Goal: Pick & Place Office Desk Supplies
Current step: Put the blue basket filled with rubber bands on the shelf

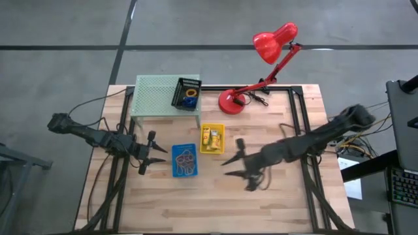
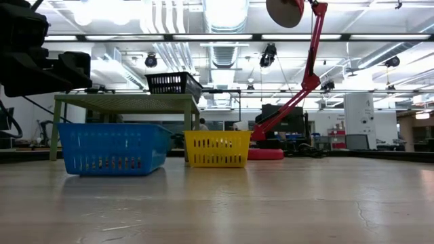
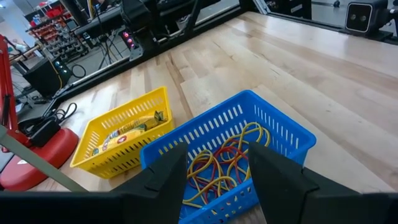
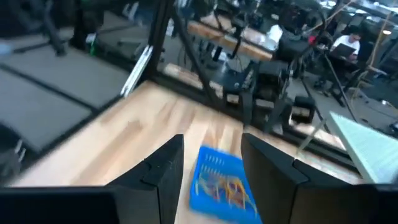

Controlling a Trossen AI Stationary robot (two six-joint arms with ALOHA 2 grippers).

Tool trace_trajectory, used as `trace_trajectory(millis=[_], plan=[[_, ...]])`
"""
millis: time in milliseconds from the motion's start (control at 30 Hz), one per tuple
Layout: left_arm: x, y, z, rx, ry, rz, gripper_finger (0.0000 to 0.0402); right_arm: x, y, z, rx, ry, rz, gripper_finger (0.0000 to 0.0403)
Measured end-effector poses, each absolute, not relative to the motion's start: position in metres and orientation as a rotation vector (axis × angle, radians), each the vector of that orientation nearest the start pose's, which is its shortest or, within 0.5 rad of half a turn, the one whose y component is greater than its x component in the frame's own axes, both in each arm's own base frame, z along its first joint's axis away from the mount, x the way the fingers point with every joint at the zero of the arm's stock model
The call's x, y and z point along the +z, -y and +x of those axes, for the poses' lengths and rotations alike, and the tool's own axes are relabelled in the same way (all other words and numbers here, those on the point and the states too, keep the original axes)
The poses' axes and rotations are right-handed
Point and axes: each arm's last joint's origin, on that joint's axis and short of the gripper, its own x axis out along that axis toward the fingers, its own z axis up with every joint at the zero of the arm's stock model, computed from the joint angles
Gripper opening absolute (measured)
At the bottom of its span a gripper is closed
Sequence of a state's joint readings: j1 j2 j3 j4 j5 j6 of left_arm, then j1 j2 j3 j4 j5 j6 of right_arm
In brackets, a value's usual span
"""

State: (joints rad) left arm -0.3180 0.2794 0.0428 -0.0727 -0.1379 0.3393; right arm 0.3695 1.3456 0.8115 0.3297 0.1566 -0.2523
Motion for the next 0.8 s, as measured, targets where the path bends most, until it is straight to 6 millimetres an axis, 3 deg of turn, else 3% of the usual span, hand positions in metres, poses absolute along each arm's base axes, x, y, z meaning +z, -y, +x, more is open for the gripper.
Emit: trace_trajectory(millis=[100, 333, 633, 800], plan=[[0.148, 0.031, 0.106, -0.228, -0.269, 0.406, 0.0173, 0.261, -0.09, 0.247, 0.238, -0.172, -0.359, 0.0154], [0.148, 0.031, 0.106, -0.228, -0.27, 0.406, 0.0173, 0.236, -0.067, 0.185, 0.216, 0.003, -0.238, 0.015], [0.148, 0.031, 0.106, -0.228, -0.269, 0.406, 0.0173, 0.183, -0.048, 0.133, 0.23, 0.238, -0.261, 0.015], [0.148, 0.031, 0.106, -0.228, -0.269, 0.405, 0.0173, 0.186, -0.043, 0.123, 0.19, 0.212, -0.213, 0.0141]])
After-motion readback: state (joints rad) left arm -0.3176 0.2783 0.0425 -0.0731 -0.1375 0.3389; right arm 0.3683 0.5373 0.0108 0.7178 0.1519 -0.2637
